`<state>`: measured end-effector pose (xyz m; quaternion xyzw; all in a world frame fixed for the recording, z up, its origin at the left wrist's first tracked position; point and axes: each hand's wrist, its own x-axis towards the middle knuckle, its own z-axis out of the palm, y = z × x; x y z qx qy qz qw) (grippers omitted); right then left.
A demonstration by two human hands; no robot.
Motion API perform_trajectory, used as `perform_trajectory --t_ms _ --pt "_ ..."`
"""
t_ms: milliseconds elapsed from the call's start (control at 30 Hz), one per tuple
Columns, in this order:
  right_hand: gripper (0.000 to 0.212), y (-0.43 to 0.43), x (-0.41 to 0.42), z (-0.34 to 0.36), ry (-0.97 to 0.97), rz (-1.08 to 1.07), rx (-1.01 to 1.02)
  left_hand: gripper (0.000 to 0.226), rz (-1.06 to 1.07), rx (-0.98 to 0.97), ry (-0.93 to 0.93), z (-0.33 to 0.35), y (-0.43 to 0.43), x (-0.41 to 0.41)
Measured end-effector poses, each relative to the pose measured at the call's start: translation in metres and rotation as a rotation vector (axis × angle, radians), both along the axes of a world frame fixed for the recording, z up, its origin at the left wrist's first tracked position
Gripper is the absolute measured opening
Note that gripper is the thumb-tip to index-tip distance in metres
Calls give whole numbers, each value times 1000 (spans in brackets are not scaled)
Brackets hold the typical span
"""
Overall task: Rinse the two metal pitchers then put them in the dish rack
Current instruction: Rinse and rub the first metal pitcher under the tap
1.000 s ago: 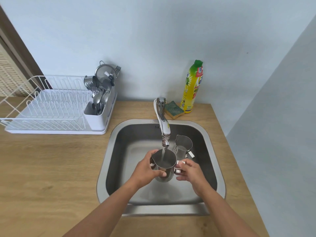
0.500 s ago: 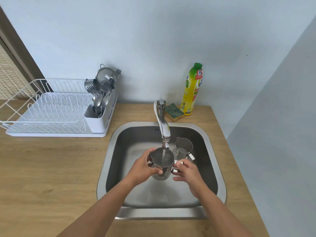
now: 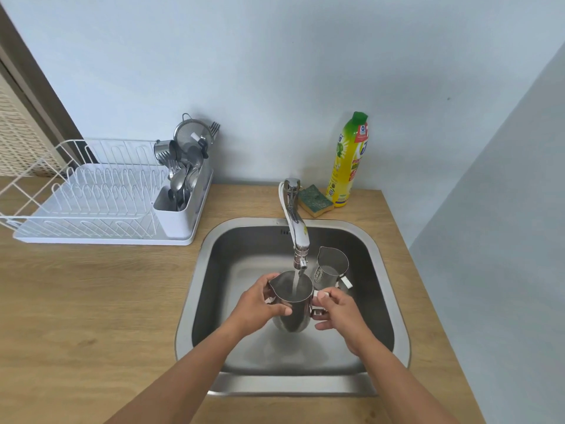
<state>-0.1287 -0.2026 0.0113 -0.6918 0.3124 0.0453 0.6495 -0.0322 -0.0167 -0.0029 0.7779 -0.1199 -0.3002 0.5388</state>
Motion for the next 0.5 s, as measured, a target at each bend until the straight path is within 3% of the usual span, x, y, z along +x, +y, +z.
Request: perform_trajectory --t_ms 500 --pt "15 -7 13 -8 31 19 -19 67 29 26 17 -10 2 10"
